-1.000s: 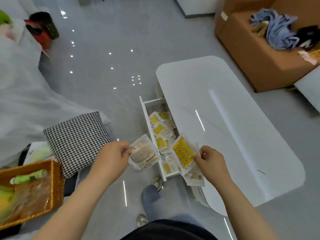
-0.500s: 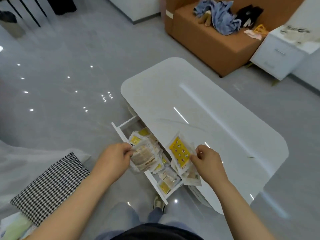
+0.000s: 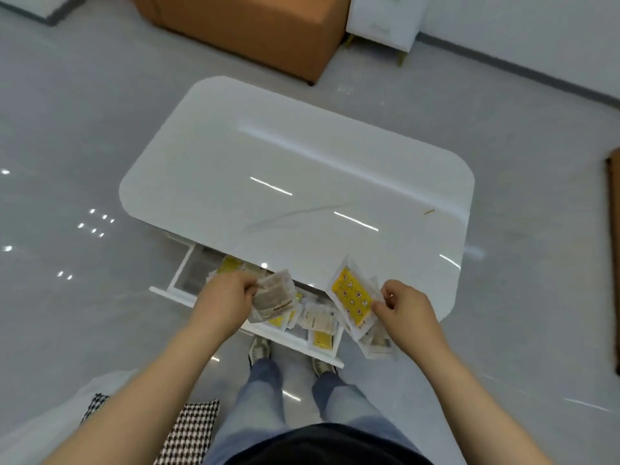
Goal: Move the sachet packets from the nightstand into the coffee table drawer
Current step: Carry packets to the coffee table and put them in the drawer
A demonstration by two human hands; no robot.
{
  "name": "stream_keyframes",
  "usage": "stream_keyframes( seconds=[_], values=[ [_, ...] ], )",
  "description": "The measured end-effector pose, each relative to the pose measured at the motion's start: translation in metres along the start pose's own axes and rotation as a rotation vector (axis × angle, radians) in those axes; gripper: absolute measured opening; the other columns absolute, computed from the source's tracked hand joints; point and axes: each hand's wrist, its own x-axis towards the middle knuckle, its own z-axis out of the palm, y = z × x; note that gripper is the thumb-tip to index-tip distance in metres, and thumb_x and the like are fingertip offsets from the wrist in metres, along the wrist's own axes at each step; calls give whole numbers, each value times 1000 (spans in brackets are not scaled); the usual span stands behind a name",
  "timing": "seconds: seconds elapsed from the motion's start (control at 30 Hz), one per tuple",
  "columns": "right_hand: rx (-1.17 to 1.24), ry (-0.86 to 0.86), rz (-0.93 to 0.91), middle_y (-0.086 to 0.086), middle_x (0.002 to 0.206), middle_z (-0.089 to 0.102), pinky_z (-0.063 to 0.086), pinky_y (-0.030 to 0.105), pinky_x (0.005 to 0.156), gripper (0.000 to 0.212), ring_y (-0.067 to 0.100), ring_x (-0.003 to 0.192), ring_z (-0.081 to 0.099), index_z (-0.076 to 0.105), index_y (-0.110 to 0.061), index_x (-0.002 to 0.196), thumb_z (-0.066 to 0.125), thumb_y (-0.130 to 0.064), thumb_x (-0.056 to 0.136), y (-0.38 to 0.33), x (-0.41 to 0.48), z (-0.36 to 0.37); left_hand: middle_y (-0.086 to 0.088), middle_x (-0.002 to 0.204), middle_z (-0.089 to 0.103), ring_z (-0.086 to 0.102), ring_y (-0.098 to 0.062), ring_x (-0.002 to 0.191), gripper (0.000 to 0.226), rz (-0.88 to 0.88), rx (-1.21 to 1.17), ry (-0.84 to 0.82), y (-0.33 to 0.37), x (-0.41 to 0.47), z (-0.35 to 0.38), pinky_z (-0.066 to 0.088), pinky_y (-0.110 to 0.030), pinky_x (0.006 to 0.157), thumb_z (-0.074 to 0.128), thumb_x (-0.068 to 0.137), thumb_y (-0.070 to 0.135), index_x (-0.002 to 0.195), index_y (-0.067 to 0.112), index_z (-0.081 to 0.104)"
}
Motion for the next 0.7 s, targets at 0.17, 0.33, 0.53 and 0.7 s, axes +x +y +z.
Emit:
stream_keyframes(
  seconds=[0.17,0.33,0.53,0.7],
  values=[
    [42,72,137,0,59,47,30,25,48,27,13,52,39,42,-13,65,61,-14,85,-6,-16,21,-9,86,69,61,-25,80,20,125,98,-78,-20,43,7,42,-32,64,50,91,12,88,9,69],
    [88,106,217,5,62,51,33,27,50,22,16,54,42,47,-8,67,61,-10,84,-6,-28,35,-7,83,63,59,-26,84,18,180,175,-274,-31,69,27,38,-28,63,49,89,11,78,15,62],
    [107,132,308,1,60,47,32,26,50,26,13,53,39,45,-10,65,62,-11,84,1,-36,48,0,144,46,42,-19,133,47,236,190,-502,-39,72,46,34,-31,107,57,92,27,138,20,47],
    [119,85,342,12,69,58,37,27,52,17,18,58,46,52,-2,73,60,-12,84,4,-30,62,1,130,59,56,-17,116,38,213,181,-498,-46,70,44,45,-31,97,57,93,26,130,18,55]
  ],
)
